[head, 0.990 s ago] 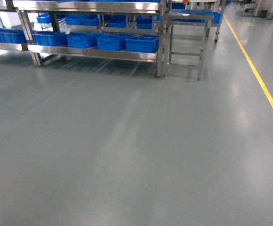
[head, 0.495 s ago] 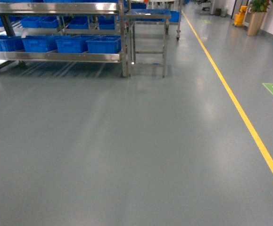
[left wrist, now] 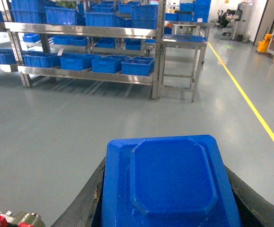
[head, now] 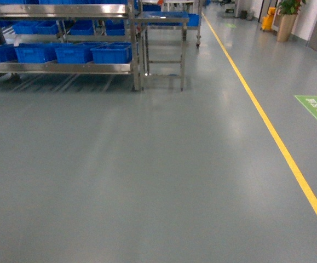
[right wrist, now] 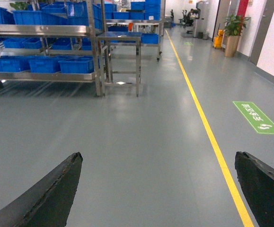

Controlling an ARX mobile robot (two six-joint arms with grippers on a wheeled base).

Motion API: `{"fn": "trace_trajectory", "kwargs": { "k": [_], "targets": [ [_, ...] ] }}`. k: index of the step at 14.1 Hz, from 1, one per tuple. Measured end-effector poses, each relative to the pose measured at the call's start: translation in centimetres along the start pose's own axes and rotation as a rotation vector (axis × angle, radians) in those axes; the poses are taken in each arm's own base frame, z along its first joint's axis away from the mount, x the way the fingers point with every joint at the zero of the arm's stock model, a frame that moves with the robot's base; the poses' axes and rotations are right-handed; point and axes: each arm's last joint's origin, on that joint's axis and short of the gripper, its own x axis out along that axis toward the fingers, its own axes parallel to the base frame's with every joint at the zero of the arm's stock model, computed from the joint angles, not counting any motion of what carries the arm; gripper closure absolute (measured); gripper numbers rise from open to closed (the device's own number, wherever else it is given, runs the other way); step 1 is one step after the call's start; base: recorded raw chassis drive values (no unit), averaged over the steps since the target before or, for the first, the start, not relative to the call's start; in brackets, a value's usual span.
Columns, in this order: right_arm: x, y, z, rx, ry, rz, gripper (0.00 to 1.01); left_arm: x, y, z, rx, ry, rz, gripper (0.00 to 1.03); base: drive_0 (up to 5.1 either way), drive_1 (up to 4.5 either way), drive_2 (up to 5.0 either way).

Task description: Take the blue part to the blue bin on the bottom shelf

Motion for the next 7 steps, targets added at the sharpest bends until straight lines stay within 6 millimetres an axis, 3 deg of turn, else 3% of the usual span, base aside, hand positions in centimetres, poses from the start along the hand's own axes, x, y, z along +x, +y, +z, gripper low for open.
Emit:
{"fn": "trace_trajectory", "kwargs": {
  "k": [3,7],
  "targets": [
    [0.00,0.00,0.02,0.000,-0.002,0.000,0.03,-0.03,0.03,0.06,-0.003,-0.006,0.002,0.59,-1.5,-1.53,-1.5],
    [0.00,0.00,0.03,0.000,-0.003,0.000,0.03,0.00,0.02,0.00,0.000,0.000,0.002,0.59,-0.1,4.04,-4.3]
  ]
}}
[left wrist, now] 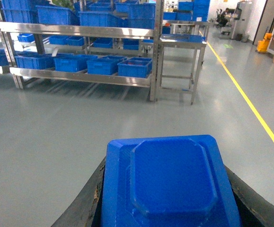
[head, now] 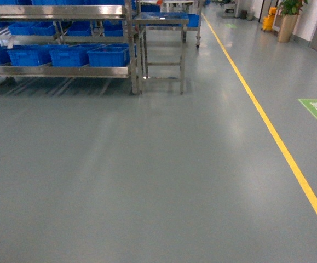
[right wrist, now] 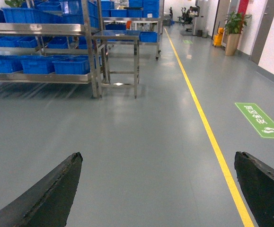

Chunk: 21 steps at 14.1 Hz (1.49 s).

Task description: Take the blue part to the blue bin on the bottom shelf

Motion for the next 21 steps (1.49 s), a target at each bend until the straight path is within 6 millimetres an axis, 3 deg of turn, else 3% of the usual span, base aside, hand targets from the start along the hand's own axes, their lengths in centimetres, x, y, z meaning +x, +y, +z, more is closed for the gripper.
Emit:
{"fn": "trace_trajectory", "kwargs": {
  "k": [21],
  "targets": [
    [0.00,0.00,0.02,0.000,-0.002,0.000,0.03,0.00,-0.01,0.03,-0.001,-0.003,0.000,0.59,-0.1,4.10,-4.2]
  ]
}}
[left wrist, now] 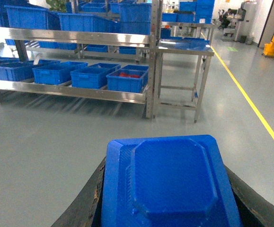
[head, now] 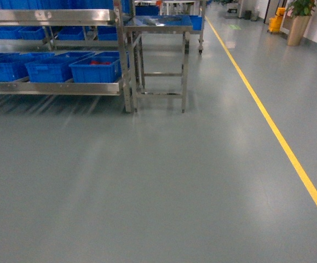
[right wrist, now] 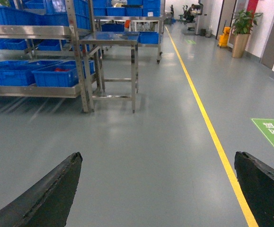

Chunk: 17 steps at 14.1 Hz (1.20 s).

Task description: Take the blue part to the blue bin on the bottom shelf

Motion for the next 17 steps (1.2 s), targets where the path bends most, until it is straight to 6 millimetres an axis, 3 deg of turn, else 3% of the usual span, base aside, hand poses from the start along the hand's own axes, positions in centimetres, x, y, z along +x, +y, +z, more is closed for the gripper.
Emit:
{"fn": "trace_trajectory", "kwargs": {
  "k": [17],
  "targets": [
    [0.00,0.00,-0.06,0.000,0.006,0.000,0.03,0.01,-0.01,-0.03,0.001,0.002,-0.001,0.59,0.0,4.18,-4.2]
  ]
}}
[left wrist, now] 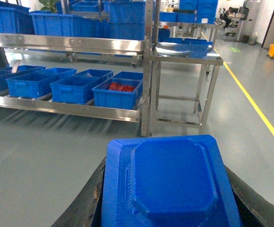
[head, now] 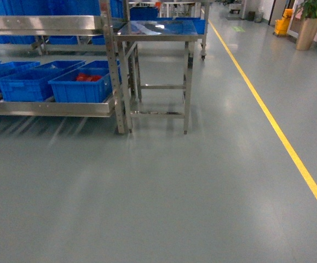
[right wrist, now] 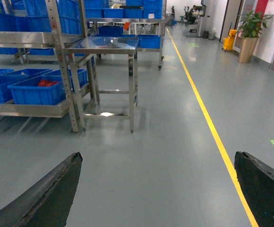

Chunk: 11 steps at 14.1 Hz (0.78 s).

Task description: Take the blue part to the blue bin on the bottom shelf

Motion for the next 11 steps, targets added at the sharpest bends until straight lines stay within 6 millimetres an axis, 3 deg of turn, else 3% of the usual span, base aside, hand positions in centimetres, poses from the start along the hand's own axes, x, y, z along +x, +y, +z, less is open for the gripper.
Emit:
{"fn": "trace_trajectory", "kwargs": {
  "k": [11],
  "targets": [
    [0.00,0.00,0.02,0.000,-0.002,0.000,0.03,0.00,0.00,0.01,0.000,-0.001,0.000,0.59,-0.1,4.14,-4.3]
  ]
}}
